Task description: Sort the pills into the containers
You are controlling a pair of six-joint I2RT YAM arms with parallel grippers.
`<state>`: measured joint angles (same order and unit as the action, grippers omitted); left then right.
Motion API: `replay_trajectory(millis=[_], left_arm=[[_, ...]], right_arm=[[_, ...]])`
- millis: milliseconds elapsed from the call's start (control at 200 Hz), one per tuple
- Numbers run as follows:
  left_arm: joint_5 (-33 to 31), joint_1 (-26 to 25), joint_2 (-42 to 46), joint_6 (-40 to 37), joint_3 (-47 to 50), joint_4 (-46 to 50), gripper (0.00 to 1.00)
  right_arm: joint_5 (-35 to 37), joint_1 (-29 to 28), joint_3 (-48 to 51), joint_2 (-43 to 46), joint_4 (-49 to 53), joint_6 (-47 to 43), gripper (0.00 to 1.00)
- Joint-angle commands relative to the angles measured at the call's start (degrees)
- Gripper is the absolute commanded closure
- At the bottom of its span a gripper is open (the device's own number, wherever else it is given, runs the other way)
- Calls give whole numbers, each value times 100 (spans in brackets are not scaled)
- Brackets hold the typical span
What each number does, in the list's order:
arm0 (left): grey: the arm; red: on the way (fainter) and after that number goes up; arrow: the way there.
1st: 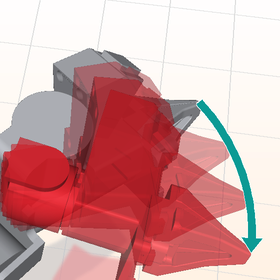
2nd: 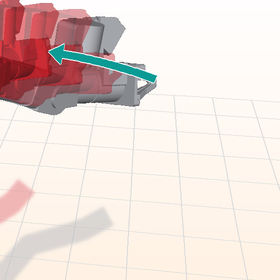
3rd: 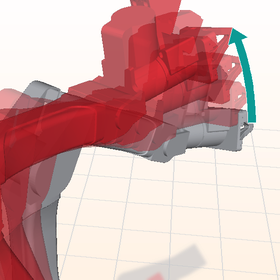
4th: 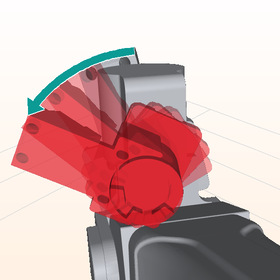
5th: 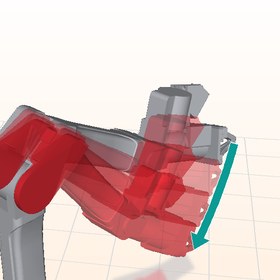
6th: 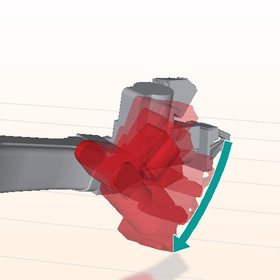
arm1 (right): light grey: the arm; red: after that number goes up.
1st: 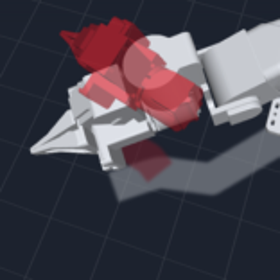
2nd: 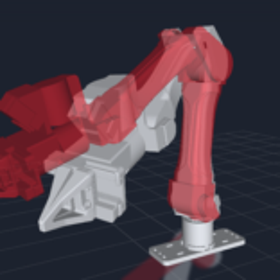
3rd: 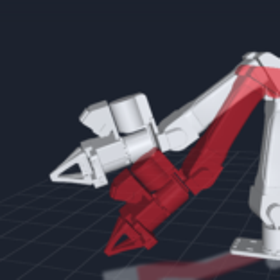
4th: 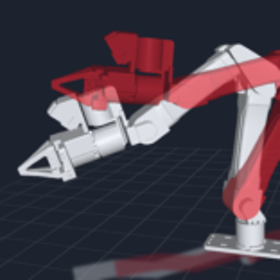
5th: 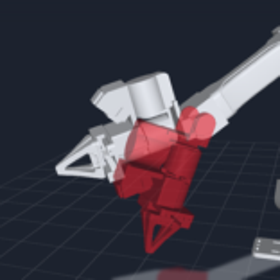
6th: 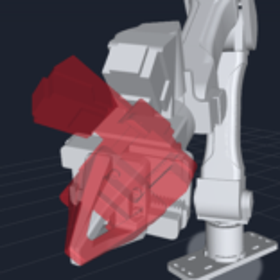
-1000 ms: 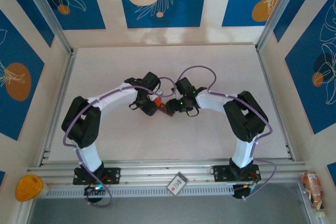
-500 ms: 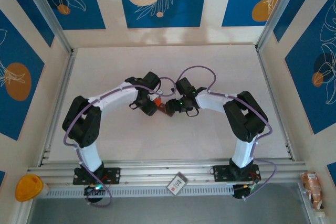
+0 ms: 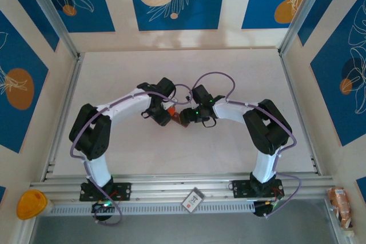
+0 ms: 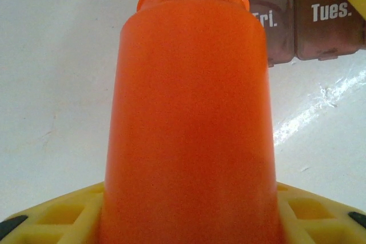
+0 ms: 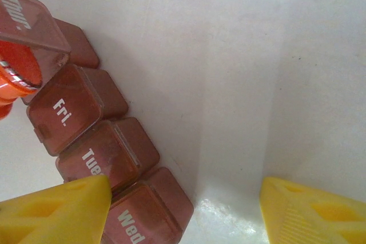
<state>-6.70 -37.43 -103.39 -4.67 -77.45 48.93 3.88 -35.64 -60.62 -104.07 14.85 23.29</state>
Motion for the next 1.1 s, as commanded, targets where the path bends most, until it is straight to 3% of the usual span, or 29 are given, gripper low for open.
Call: replay_trajectory(millis=[0, 1095], left_arm=[[-274, -30, -136, -51, -182, 432, 100], [-26, -49, -295, -21, -92, 308, 100]], right_arm=[[51, -75, 200, -206, 449, 29, 30], [95, -92, 165, -228, 519, 21, 30]])
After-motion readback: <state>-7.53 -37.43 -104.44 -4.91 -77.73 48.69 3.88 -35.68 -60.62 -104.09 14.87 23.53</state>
